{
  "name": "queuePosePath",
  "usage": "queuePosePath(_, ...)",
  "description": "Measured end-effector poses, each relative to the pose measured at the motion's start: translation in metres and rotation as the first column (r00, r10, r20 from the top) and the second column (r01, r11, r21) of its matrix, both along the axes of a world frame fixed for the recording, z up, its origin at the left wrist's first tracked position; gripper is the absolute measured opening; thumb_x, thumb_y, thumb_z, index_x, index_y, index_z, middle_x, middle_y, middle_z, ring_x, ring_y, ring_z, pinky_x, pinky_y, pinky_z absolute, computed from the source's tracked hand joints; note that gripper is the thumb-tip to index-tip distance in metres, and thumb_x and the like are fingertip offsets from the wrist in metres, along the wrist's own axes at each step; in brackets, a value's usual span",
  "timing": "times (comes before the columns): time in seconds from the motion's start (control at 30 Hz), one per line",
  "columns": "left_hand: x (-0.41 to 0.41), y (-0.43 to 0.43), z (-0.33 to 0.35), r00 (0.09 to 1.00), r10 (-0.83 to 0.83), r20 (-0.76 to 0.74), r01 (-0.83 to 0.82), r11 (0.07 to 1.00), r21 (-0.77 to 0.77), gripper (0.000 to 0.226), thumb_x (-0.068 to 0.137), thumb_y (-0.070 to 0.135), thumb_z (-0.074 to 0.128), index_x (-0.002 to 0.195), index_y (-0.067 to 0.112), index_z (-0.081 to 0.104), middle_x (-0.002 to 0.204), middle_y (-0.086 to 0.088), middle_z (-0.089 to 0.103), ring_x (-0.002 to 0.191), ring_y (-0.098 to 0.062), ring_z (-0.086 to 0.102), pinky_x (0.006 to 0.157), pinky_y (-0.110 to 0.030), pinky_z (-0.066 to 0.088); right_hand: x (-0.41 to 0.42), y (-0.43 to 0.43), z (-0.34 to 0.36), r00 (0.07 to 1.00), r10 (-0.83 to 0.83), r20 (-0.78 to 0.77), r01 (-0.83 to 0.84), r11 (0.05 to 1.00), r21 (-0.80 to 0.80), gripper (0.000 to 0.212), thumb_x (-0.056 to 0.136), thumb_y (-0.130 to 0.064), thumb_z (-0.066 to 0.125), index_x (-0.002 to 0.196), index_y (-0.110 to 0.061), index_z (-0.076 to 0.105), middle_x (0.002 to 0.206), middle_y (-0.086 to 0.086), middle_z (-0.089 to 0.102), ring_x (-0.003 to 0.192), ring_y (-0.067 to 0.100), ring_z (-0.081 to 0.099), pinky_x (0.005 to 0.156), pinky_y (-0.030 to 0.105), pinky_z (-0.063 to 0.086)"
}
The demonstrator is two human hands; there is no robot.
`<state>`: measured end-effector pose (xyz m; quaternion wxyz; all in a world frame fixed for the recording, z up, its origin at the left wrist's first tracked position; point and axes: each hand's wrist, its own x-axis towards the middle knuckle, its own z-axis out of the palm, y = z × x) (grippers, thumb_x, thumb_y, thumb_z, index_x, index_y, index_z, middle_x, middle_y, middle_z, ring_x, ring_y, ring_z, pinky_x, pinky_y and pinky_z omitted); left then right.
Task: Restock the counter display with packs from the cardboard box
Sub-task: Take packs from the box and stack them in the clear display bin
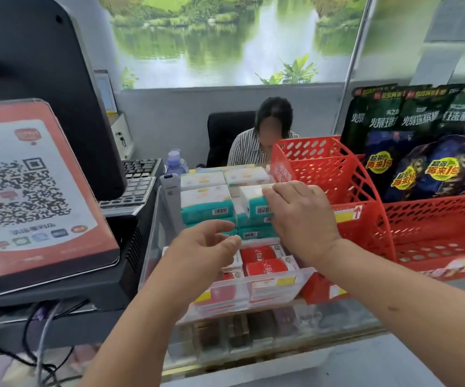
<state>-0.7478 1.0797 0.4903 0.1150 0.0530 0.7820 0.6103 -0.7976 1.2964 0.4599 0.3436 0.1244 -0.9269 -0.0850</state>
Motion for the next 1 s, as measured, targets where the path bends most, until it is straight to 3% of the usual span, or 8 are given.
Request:
queuePosePath(0.13,-0.010,-0.007,-0.003,0.999,-0.022,-0.026,0.021,0.999,-0.030,0.024,0.090,0.037,0.065,0.113,0.038,0.065,0.093,0.021,0.072,0.093,-0.012,0.070,0.087,-0.043,0.056,-0.032,-0.009,0.000,0.993,-0.099,0.067,0.096,0.994,0.045,0.033,0.086,-0.019,0.063,0.119,-0.014,0.060,0.111,0.005,0.066,0.100,0.030,0.060,0.077,0.042,0.044)
queuePosePath(0.3,-0.015,-0.011,-0.010,0.999,-0.026,-0.022,0.025,0.998,-0.060,0.020,0.089,0.037,0.066,0.109,0.040,0.065,0.095,0.021,0.071,0.092,-0.009,0.069,0.086,-0.042,0.057,-0.054,-0.013,-0.014,0.995,-0.085,0.058,0.082,0.995,0.062,0.037,0.085,-0.018,0.064,0.122,-0.013,0.062,0.108,0.006,0.067,0.101,0.032,0.060,0.079,0.042,0.043)
queuePosePath(0.47,-0.019,-0.013,-0.018,0.999,-0.036,0.006,0.036,0.996,-0.077,0.019,0.090,0.035,0.066,0.108,0.041,0.066,0.097,0.018,0.071,0.091,-0.008,0.070,0.084,-0.041,0.057,-0.057,-0.016,-0.030,0.990,-0.075,0.120,0.067,0.996,0.065,0.052,0.087,-0.022,0.067,0.135,-0.010,0.053,0.128,0.010,0.061,0.118,0.035,0.055,0.087,0.047,0.046)
queuePosePath(0.6,-0.018,-0.012,-0.019,0.999,-0.038,0.024,0.040,0.997,-0.067,0.021,0.090,0.035,0.065,0.110,0.040,0.065,0.098,0.018,0.071,0.093,-0.010,0.070,0.081,-0.042,0.059,-0.052,-0.018,-0.032,0.988,-0.064,0.142,0.058,0.997,0.041,0.050,0.090,-0.025,0.063,0.136,-0.009,0.052,0.132,0.011,0.059,0.120,0.034,0.054,0.090,0.048,0.047)
queuePosePath(0.9,-0.003,-0.009,-0.016,0.991,-0.127,-0.041,0.129,0.991,0.033,0.017,0.091,0.027,0.065,0.105,0.035,0.068,0.089,0.015,0.072,0.086,-0.008,0.070,0.077,-0.036,0.061,0.044,-0.028,-0.017,0.997,-0.039,0.059,0.052,0.972,-0.228,0.040,0.096,-0.022,0.051,0.133,-0.008,0.055,0.134,0.012,0.057,0.124,0.031,0.051,0.100,0.046,0.045)
queuePosePath(1.0,0.012,-0.008,-0.025,0.982,-0.189,-0.028,0.188,0.982,-0.015,0.015,0.090,0.033,0.065,0.104,0.037,0.068,0.095,0.015,0.071,0.088,-0.007,0.069,0.078,-0.035,0.060,0.089,-0.035,-0.029,0.997,-0.014,0.077,0.036,0.956,-0.290,0.038,0.096,-0.020,0.050,0.130,-0.007,0.059,0.132,0.011,0.058,0.124,0.030,0.052,0.102,0.045,0.044)
